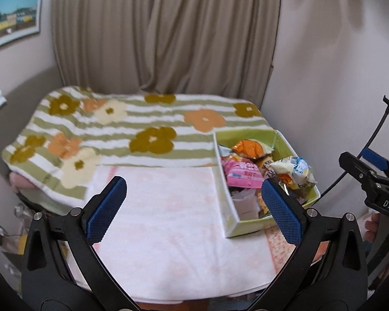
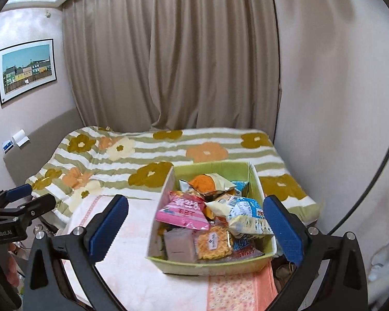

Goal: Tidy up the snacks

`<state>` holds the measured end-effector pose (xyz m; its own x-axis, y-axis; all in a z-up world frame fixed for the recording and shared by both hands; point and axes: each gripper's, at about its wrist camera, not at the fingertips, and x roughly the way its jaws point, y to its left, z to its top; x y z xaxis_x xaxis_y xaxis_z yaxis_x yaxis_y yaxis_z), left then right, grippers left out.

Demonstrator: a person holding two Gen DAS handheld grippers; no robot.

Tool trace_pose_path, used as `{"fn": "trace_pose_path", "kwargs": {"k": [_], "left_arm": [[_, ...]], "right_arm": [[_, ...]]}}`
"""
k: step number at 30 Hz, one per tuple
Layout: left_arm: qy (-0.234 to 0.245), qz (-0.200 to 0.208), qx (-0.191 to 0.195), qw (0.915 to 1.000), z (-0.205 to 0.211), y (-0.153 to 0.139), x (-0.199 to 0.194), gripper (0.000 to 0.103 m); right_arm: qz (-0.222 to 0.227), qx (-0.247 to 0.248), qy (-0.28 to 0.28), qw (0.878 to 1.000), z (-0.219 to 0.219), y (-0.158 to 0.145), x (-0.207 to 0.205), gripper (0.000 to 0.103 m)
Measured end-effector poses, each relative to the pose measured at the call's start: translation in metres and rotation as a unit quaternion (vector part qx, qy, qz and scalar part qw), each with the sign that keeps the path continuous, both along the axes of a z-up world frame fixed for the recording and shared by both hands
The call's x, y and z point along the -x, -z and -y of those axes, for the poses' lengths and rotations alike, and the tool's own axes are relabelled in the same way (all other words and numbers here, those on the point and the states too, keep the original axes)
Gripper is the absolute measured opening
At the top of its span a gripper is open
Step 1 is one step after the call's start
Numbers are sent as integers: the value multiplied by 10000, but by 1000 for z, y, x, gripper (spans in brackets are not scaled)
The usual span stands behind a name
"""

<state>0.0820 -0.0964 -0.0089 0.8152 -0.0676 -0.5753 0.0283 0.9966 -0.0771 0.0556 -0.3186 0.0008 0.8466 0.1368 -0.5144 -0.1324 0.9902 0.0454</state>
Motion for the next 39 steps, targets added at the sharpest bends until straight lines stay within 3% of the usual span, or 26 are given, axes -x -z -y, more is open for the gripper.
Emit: {"fn": "trace_pose_path", "kwargs": {"k": [7,15,39], "left_arm": [[-33,430,-162,9989,-28,-12,65,103],[56,585,-239,9980,-41,-12,105,103],[146,692,-251,9972,-38,-16,110,103]], "right_arm": [[97,-32,35,9999,-30,-3,57,103],[100,-47,233,9997,-39,3,88,103],[229,0,357,9991,-48,-2,93,103]]}}
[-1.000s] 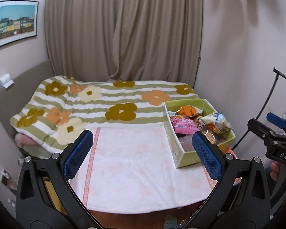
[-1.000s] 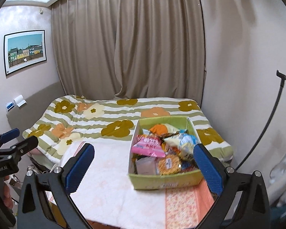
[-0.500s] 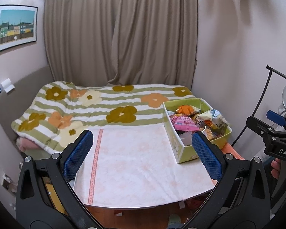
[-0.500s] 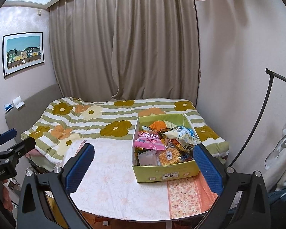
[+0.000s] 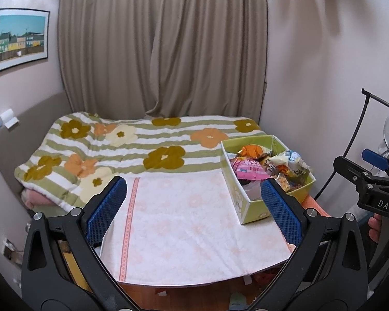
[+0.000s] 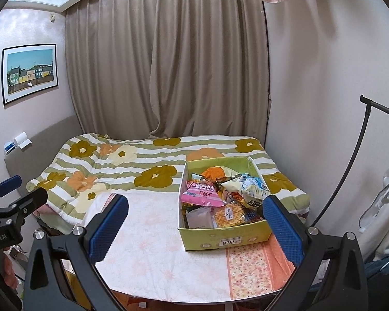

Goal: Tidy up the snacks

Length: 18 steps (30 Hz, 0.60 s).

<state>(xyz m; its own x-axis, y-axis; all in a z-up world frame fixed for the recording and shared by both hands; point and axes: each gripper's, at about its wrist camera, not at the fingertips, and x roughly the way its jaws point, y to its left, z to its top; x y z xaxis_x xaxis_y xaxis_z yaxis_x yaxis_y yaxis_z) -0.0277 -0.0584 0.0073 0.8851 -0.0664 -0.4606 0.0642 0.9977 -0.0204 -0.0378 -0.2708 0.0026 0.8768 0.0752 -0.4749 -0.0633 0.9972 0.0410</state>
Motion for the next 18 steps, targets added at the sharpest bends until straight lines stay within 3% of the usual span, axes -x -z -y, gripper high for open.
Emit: {"fn": "trace_pose_path", "kwargs": {"k": [18], "left_arm": [[30,2,8,10000,3,-1,-7,103]], "right_arm": [[-13,10,11,10000,1,0,0,103]]}}
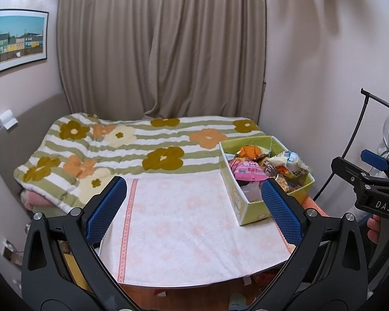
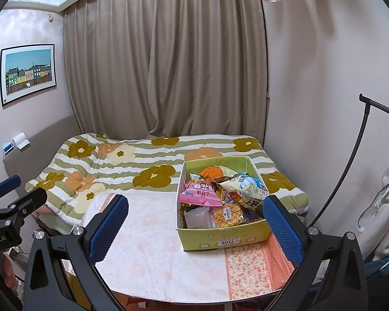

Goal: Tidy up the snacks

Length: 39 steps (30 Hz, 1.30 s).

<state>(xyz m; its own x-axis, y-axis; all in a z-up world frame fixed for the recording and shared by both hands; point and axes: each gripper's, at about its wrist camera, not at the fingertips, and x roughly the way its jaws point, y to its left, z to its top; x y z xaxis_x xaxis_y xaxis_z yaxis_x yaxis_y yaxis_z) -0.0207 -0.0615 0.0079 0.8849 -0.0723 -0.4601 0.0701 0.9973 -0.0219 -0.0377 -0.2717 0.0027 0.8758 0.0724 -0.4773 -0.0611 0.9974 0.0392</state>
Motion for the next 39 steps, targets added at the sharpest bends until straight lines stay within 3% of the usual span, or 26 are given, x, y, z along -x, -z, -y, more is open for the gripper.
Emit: {"fn": "trace_pose_path", "kwargs": {"k": [21,29,39], "left_arm": [[24,-14,15,10000,-1,1,1,103],[-137,65,-140,9998,-1,5,3,103],[-153,14,-180,9997,-2,16,-4,103]], "right_arm": [[-24,-18,7,10000,0,0,0,103],[-63,-26,51,10000,-3,1,2,103],[-266,-43,82,9996,-7,9,-5,103]]}}
